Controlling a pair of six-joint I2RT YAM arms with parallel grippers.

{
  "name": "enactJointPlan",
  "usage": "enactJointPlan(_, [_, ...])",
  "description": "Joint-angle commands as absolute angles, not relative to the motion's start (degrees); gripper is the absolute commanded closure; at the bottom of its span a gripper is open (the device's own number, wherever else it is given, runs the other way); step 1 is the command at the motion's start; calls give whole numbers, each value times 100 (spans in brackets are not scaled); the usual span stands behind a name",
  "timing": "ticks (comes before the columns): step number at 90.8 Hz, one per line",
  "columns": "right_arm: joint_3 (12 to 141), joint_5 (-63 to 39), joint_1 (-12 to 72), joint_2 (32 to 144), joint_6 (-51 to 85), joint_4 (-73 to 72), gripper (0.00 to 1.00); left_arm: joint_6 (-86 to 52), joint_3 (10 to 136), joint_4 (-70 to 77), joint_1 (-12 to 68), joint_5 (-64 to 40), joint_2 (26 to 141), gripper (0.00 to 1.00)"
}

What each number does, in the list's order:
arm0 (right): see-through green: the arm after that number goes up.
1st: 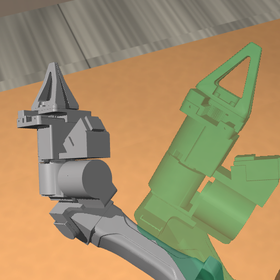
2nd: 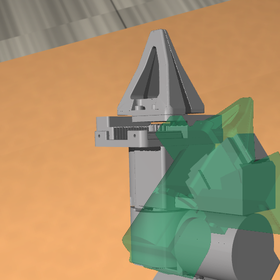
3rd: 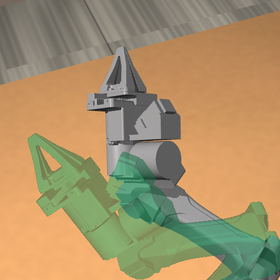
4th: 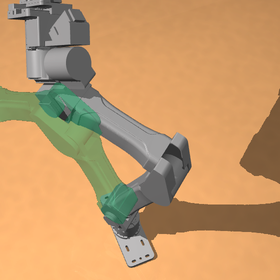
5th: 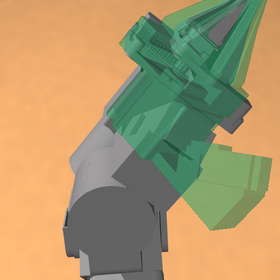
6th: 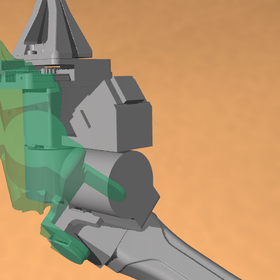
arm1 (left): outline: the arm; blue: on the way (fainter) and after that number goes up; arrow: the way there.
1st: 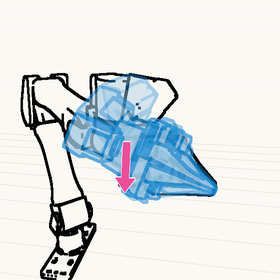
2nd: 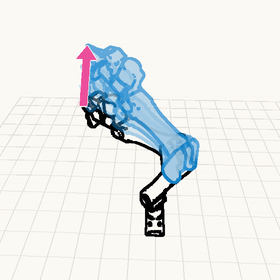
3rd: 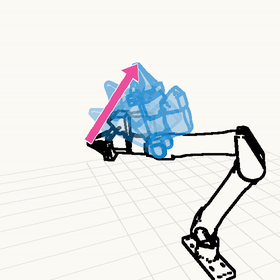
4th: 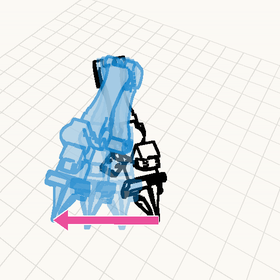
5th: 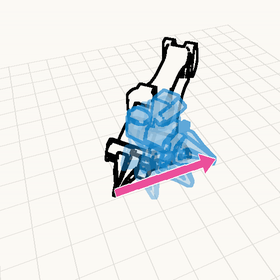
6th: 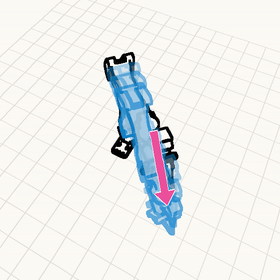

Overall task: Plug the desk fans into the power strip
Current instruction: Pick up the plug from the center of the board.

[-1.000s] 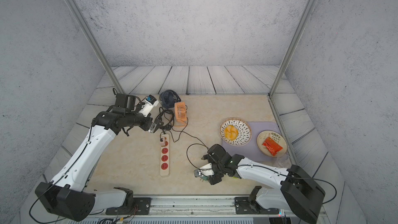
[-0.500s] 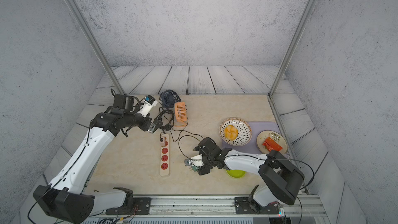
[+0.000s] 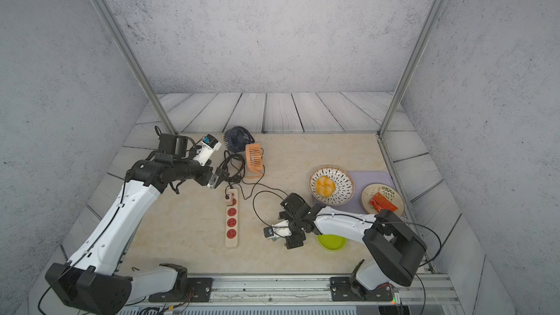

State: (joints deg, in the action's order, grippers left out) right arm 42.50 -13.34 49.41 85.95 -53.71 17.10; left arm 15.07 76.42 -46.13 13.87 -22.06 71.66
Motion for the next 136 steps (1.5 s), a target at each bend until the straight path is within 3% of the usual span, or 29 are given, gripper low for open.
enactJointPlan(1, [4447, -1418, 4925, 8766, -5517, 1937, 17, 1461, 7639, -4632, 1336, -2368, 7061, 1])
enactJointPlan(21, [4589, -1841, 4931, 9027, -5444, 1630, 38, 1451, 7625, -4614, 1328, -2370, 7049, 1])
enactJointPlan(35, [4602, -2004, 4933, 9280, -5488, 1540, 46, 1450, 7574, -4573, 1323, -2369, 7040, 1])
enactJointPlan(53, [4625, -2017, 4931, 9268, -5471, 1485, 75, 1441, 7620, -4601, 1302, -2375, 7071, 1])
enactJointPlan(61, [4708, -1888, 4931, 9181, -5485, 1551, 83, 1384, 7561, -4529, 1305, -2444, 7084, 0])
enactJointPlan(95, [4726, -1495, 4926, 7760, -5065, 1480, 84, 1060, 7447, -4513, 1299, -3922, 7125, 1])
enactJointPlan(119, [4709, -1211, 4931, 6938, -4513, 892, 85, 361, 6984, -3933, 1307, -5234, 7253, 8])
enactJointPlan(136, [4714, -1210, 4931, 6765, -4236, 468, 90, -108, 6662, -3469, 1553, -5433, 7400, 6])
